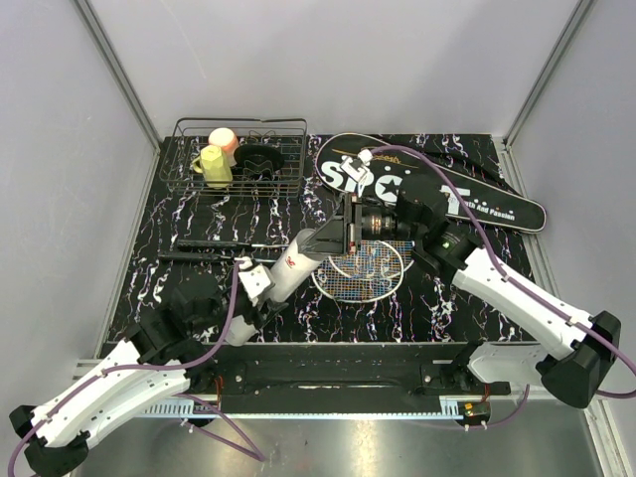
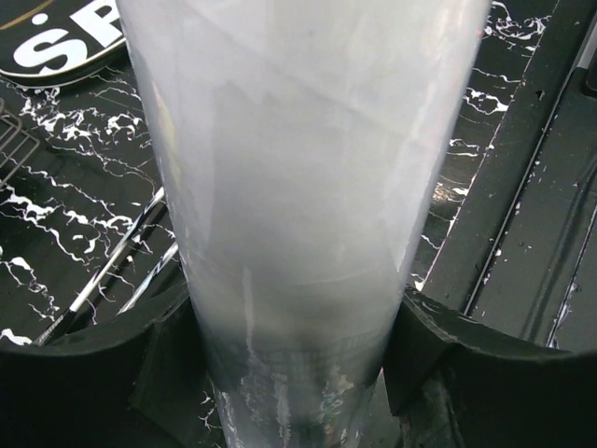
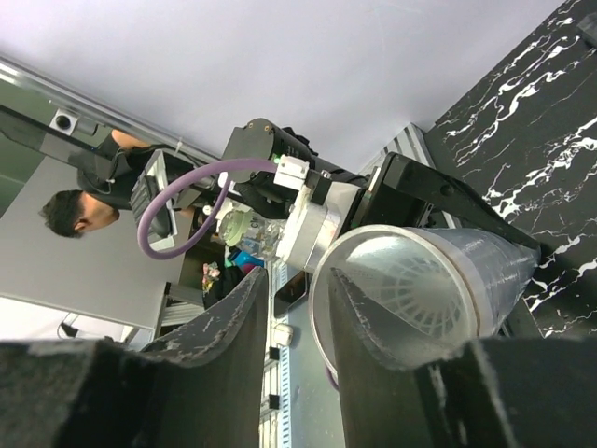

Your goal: Pack up the badminton gear

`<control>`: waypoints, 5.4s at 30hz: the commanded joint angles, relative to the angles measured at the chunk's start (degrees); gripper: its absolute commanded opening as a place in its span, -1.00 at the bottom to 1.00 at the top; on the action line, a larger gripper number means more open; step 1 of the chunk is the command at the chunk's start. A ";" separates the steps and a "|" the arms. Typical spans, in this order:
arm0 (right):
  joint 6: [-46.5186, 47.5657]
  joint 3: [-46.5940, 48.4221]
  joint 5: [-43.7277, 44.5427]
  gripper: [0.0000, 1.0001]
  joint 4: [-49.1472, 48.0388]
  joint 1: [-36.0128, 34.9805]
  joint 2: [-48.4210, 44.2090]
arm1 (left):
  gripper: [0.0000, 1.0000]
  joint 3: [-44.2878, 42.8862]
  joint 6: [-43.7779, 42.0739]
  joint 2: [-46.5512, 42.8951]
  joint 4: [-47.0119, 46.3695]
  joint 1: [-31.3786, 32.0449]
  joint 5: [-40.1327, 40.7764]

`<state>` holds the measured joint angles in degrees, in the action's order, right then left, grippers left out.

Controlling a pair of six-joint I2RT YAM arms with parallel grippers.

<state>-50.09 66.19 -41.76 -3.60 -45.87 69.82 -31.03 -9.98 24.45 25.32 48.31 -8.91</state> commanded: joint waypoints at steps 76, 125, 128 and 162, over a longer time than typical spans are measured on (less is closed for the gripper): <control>20.11 -12.93 35.96 0.87 31.11 5.70 -22.81 | -0.72 -12.93 37.63 15.11 -14.07 -0.06 21.38; 18.09 -21.72 34.28 0.88 33.56 5.53 -22.71 | -0.22 -1.65 97.35 43.25 -34.97 -53.05 18.35; 18.18 -21.11 34.90 0.88 34.70 5.61 -22.71 | -0.23 -7.19 96.64 51.83 -37.28 -54.38 14.54; 1.15 0.17 19.61 0.88 13.99 42.95 24.38 | 0.98 -11.33 76.30 40.16 -25.14 -46.58 10.49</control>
<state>-36.36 65.56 -14.87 21.50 -12.32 89.76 -42.28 77.78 69.73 2.33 -4.78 2.28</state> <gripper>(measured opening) 0.944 0.988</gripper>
